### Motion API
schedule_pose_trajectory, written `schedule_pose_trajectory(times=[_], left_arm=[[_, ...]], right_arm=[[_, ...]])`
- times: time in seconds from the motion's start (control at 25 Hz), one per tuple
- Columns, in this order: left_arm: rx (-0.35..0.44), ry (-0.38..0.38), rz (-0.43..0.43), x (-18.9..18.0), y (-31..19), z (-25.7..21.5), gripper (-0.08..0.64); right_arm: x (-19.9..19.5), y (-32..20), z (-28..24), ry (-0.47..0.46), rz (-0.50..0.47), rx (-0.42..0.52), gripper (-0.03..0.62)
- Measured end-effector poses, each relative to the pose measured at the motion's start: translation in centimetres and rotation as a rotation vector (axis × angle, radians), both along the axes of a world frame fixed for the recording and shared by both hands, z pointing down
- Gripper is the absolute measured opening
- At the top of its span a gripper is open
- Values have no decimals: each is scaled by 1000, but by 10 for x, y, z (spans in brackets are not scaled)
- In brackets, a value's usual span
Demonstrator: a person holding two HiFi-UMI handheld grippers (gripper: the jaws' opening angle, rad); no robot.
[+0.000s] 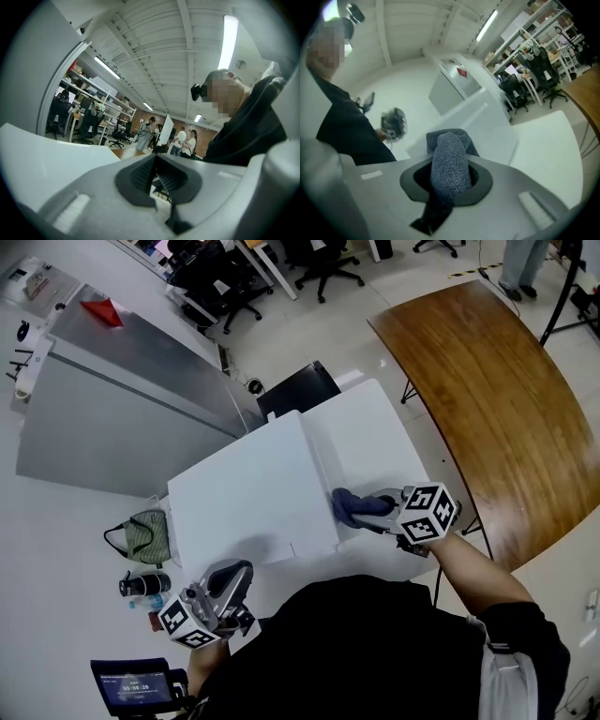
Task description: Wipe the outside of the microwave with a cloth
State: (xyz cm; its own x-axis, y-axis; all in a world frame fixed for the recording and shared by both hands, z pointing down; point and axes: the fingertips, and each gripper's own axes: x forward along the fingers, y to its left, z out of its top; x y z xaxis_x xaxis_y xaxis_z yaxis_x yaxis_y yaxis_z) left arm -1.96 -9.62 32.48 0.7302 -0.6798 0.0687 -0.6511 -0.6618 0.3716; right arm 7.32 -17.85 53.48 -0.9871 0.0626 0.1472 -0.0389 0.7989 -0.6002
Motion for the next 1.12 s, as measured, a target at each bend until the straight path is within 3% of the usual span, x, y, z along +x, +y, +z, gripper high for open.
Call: schedule_pose_trajectory(times=[0.04,0.12,0.2,0.36,0.48,0.64,0.84,0.96,1.12], left_arm=[[5,8,0,2,-2,-4,3],[13,14,7,5,-3,-8,3],[17,15,16,6,-2,-9,3],[15,18,13,4,-1,-7,3],[3,15,8,4,0,-3,3],[-4,14,8,7,1,-1,3],[3,4,-12,-2,7,1,3],[10,-16,-14,-11,16,9,3],[49,-4,-26,-19,26,3,3]], right_arm=[[2,6,-28,-71,-7,9,49],[1,21,-53,-116,-39,38,51],[-5,32,-45,-101,-59,35,51],[-9,35,3,-64,-42,-102,51],[-10,34,59,63,-49,-120,51],[-12,31,145,362,-106,-19,49],[-9,31,203,641,-173,100,49],[-8,29,213,712,-178,141,49],[-4,27,212,702,-173,113,51]])
